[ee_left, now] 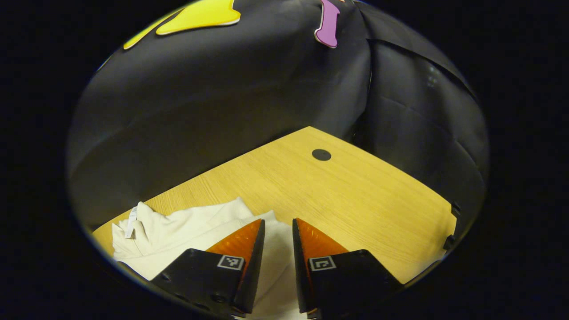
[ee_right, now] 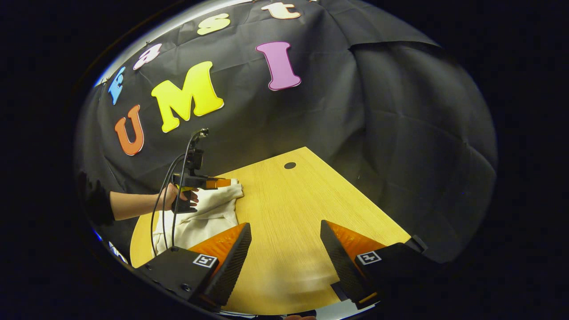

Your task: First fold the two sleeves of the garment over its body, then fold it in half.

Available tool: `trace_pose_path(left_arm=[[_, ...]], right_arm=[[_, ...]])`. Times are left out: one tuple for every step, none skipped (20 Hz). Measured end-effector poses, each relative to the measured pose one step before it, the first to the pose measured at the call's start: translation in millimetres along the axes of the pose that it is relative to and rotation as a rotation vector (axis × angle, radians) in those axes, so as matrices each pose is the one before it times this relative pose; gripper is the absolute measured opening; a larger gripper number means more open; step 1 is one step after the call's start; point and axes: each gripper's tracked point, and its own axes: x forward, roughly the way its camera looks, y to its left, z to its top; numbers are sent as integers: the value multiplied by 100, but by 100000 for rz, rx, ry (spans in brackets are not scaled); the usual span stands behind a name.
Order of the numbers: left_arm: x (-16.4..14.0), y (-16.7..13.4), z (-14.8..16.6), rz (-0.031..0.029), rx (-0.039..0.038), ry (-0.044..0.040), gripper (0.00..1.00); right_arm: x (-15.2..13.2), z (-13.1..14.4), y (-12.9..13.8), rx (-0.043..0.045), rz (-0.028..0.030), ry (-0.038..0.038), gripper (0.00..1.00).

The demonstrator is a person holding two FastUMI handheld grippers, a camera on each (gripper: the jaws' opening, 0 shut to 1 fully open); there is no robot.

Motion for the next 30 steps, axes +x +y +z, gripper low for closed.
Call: trace_pose_path(left_arm=[[-84,199,-95,1659,-1403,-1302,44],[-789,462,132,2471,-1339,-1639,50],[-1056,521,155,3133,-1214,-2022,64],[-1237,757,198,4165,-979,-2152,84],[-1476,1044,272,4793,-775,-2320,99],[-1621,955,177,4062,-1215,-1798,99],[-1753,984,509,3531,-1426,-2370,99],[-1899,1303,838,4684,-800,-2812,99],[-2007,1357,1021,4117,-1405,-3087,99],[-2100,1326,1183,3475,-2241,-3410,99],[-2140,1301,1336,2990,-1821,-3778,99],[-2041,1374,1466,2920,-1216,-4035,99],[-1930,1589,1565,3581,94,-4380,99],[-1709,1975,1567,5152,1199,-4132,99],[-1481,1074,1677,4359,994,-3678,99],[-1702,1483,1139,2571,10,-2495,99],[-2965,1695,-135,1918,-755,-1625,99],[-1669,1292,1065,1616,-1219,-1079,99],[-1322,1046,1,2114,-1979,-543,99],[-1529,1064,-43,1641,-3397,570,99],[-983,965,-457,1300,-3000,1489,99],[-1159,913,-689,1671,-2630,1651,99],[-1158,886,-720,1374,-1523,1005,99],[-748,597,-932,1074,-434,999,99],[-724,756,-1030,798,35,1320,99],[-688,749,-860,255,565,1504,99],[-485,820,-1095,754,587,2315,99],[-408,643,-1270,-105,-332,2495,100],[-424,469,-1205,-699,-482,2645,99],[-352,573,-1224,277,-358,2695,99]], right_arm=[[-168,22,127,-696,-37,-452,98],[-128,106,148,-872,208,-531,98],[-38,41,152,-868,394,-457,98],[120,159,393,-669,572,-439,98],[179,272,532,-872,940,-736,98],[213,410,734,-1167,1401,-1000,97],[289,459,831,-1763,1209,-1394,98],[307,691,935,-1996,1416,-1691,98],[248,528,1138,-2254,1401,-1315,98],[193,801,1224,-2175,2077,-1486,98],[92,745,1323,-2005,2188,-1617,98],[310,769,1120,-1867,1629,-1676,98],[430,584,1143,-1954,1456,-1125,98],[369,508,1071,-1820,871,-747,98],[-99,443,1228,-1403,1352,-745,98],[163,508,1260,-968,1734,-625,98],[162,428,1280,-929,1963,-834,94],[207,485,1375,-1034,1997,-951,94],[205,293,1191,-1236,1642,-867,94],[120,341,1210,-1320,1746,-1016,94],[131,77,1035,-1072,1201,-663,98],[161,2,931,-417,994,-280,98],[137,-270,840,127,1022,147,98],[431,-366,594,30,1129,1003,94],[29,-534,629,-361,1143,1331,98],[42,-491,382,-656,734,1299,98],[100,-492,155,-700,473,1364,98],[-27,-575,90,-335,500,1571,98],[-80,-637,-22,-225,411,1592,98],[-32,-652,-205,-216,352,1974,98]])
